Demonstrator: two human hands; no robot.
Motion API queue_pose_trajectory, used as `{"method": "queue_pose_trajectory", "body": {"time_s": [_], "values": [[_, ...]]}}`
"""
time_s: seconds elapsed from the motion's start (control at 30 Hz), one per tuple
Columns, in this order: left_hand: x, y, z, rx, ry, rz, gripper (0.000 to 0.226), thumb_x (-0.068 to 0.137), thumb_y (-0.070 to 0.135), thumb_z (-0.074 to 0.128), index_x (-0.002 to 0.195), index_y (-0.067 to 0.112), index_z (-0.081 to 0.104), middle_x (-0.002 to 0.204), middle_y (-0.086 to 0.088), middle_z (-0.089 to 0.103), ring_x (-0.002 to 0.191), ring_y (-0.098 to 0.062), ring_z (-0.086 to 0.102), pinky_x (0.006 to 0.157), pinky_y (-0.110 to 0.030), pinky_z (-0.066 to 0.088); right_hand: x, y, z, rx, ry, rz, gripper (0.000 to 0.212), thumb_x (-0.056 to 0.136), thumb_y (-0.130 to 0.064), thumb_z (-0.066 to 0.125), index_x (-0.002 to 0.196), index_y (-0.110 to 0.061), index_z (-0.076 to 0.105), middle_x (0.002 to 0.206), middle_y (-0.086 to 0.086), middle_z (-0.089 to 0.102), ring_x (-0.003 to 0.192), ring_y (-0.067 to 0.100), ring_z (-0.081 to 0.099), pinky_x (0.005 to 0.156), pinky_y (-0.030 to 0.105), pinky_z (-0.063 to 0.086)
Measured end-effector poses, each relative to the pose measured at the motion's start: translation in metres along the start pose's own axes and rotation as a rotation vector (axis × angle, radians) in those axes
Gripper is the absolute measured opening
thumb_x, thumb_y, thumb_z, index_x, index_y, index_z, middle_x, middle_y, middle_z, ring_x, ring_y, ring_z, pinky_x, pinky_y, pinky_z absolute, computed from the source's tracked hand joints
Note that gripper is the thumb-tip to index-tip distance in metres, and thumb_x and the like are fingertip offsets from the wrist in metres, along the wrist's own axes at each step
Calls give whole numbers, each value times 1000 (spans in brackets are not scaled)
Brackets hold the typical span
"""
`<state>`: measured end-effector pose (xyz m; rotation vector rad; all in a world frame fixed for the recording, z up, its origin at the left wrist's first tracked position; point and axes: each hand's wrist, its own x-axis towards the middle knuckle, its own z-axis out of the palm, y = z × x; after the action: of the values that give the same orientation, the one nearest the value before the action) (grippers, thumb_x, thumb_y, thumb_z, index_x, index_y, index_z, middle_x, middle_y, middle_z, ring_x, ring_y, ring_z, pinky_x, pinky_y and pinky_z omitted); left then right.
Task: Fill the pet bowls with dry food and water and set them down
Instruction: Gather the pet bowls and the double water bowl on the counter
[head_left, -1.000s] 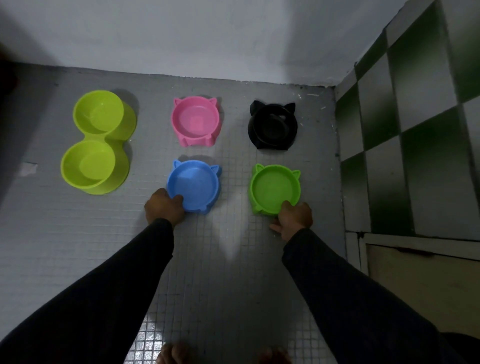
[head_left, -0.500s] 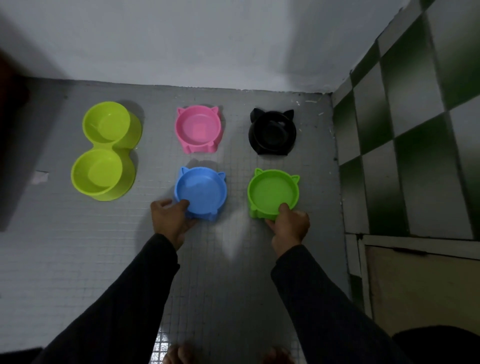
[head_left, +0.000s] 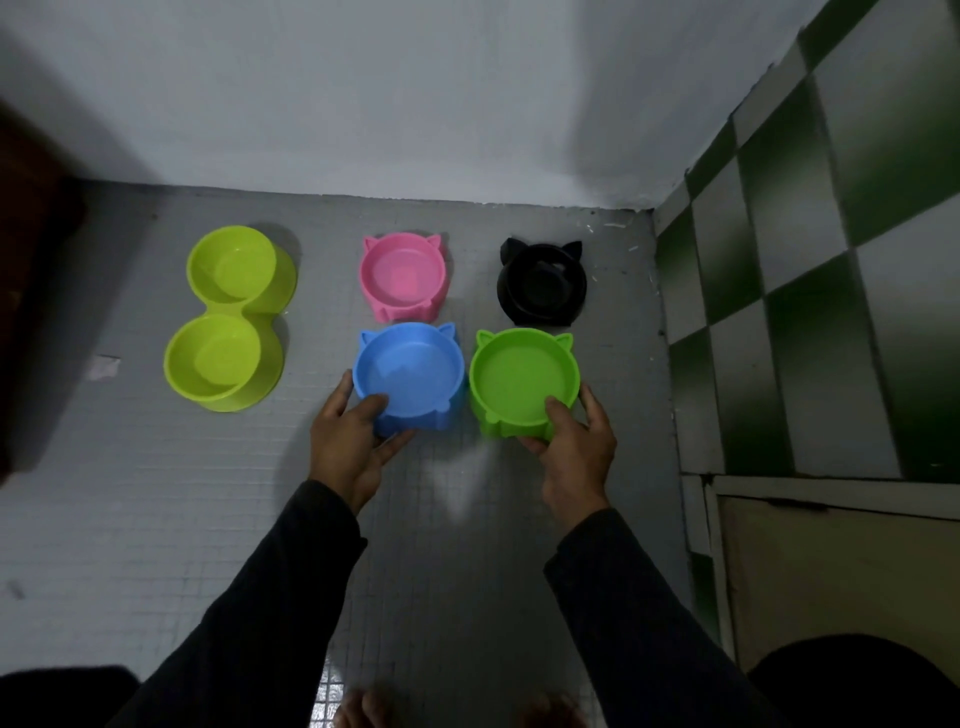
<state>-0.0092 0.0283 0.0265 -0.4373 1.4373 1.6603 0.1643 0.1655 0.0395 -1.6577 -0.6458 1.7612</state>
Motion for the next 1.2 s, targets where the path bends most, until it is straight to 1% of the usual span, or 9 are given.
{"method": "queue_pose_trajectory", "body": {"time_s": [0.1, 0.3, 0.37, 0.5, 0.7, 0.9, 1.03, 1.13, 1.2], "values": [[-16, 9, 4, 1, -18, 11, 62, 91, 4, 66, 144, 36, 58, 137, -10, 60, 114, -39, 67, 78, -45, 61, -14, -13, -5, 1, 0, -5, 57, 89, -5, 71, 140, -27, 58, 125, 9, 64, 107, 31, 65, 68, 46, 62], [-75, 37, 16, -25, -18, 40, 59, 92, 3, 65, 141, 35, 61, 132, -8, 66, 102, -36, 75, 78, -44, 61, -66, -55, -10, -9, 6, -22, 53, 90, -4, 70, 137, -27, 59, 118, 3, 66, 104, 26, 66, 65, 42, 62], [-102, 53, 24, -20, -13, 49, 59, 92, 2, 64, 142, 34, 60, 132, -8, 66, 105, -37, 73, 78, -44, 62, -91, -78, -11, -17, -1, -37, 53, 91, -6, 70, 137, -28, 59, 117, 2, 67, 104, 24, 66, 66, 42, 62], [-165, 97, 46, -37, -18, 87, 60, 94, 3, 64, 146, 34, 56, 132, -6, 68, 111, -37, 71, 78, -44, 62, -147, -133, -8, 1, -16, -56, 54, 91, -6, 71, 139, -28, 57, 117, -2, 65, 108, 26, 65, 71, 48, 63], [-263, 176, 83, -39, -5, 159, 58, 95, 4, 65, 144, 35, 58, 116, 2, 76, 107, -32, 74, 79, -45, 63, -232, -223, 4, 21, -70, -93, 49, 90, -10, 72, 129, -37, 60, 120, -3, 63, 109, 26, 64, 67, 42, 62], [-386, 272, 122, -47, -21, 221, 57, 95, 10, 68, 144, 35, 57, 109, 6, 78, 104, -31, 75, 80, -46, 63, -340, -335, 14, 96, -128, -147, 50, 89, -9, 73, 132, -30, 62, 115, -3, 68, 106, 26, 68, 67, 42, 61], [-462, 324, 144, -57, -54, 263, 54, 93, 10, 69, 140, 36, 60, 119, 0, 76, 103, -33, 75, 83, -49, 63, -410, -403, 17, 112, -154, -187, 43, 89, -9, 73, 122, -35, 67, 100, -13, 72, 97, 19, 71, 64, 40, 61], [-513, 360, 158, -82, -85, 291, 55, 93, 11, 69, 142, 34, 59, 121, 0, 75, 103, -32, 75, 74, -41, 62, -457, -447, 19, 130, -169, -224, 45, 88, -9, 74, 126, -31, 65, 104, -9, 72, 94, 18, 72, 63, 39, 60], [-544, 382, 168, -100, -102, 311, 53, 93, 11, 69, 141, 32, 60, 127, 0, 72, 106, -31, 75, 72, -39, 61, -486, -474, 19, 136, -180, -249, 43, 88, -9, 74, 125, -30, 65, 100, -11, 74, 91, 17, 73, 63, 40, 60]]}}
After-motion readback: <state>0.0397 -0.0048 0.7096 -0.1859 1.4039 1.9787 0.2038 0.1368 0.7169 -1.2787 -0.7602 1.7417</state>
